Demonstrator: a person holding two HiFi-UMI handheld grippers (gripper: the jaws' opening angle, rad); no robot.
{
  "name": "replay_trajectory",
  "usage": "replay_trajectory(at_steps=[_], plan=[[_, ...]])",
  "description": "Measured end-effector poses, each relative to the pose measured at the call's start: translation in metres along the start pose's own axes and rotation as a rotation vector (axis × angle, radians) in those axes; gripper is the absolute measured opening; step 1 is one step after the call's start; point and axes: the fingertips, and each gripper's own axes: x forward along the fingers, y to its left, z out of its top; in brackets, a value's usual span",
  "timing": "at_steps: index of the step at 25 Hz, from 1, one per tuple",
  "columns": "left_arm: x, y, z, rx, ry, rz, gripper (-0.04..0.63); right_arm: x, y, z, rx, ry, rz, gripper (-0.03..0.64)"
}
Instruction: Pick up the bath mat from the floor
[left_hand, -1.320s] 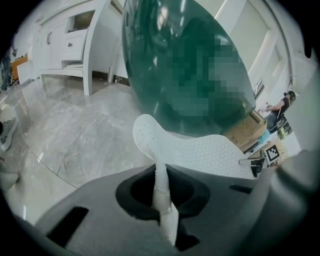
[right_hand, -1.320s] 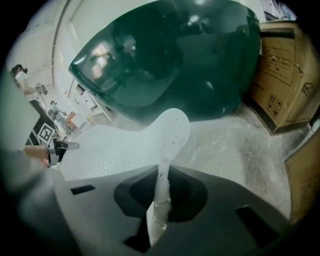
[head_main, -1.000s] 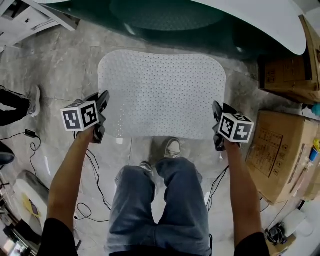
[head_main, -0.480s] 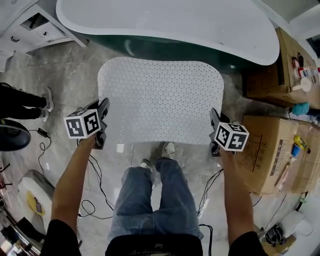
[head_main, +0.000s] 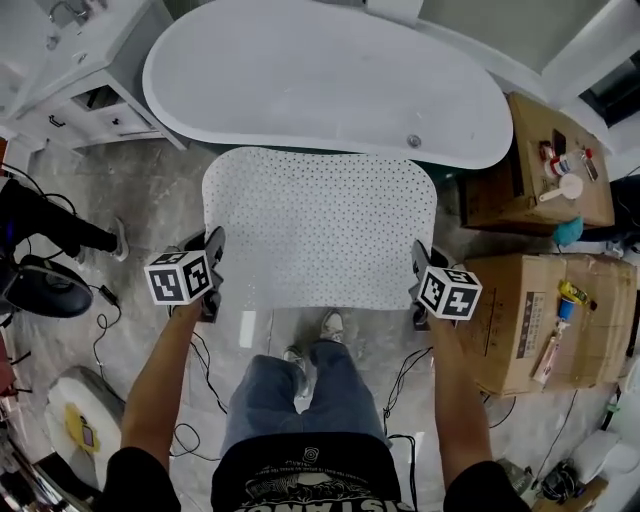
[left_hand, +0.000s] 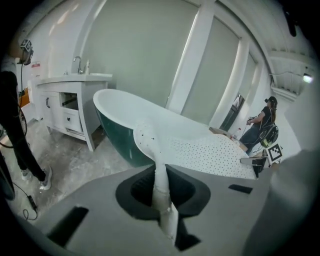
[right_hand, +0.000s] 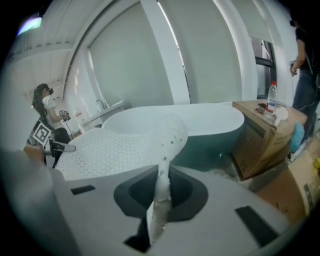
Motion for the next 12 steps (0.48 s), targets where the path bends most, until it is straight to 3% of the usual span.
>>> replay_trajectory(at_steps=[12], plan=[[-0.053,-0.063,0.086,0.007,-0.133,0.036,0.031,-0.07,0.006,0.106,0.002,-0.141,0.015,0.023]])
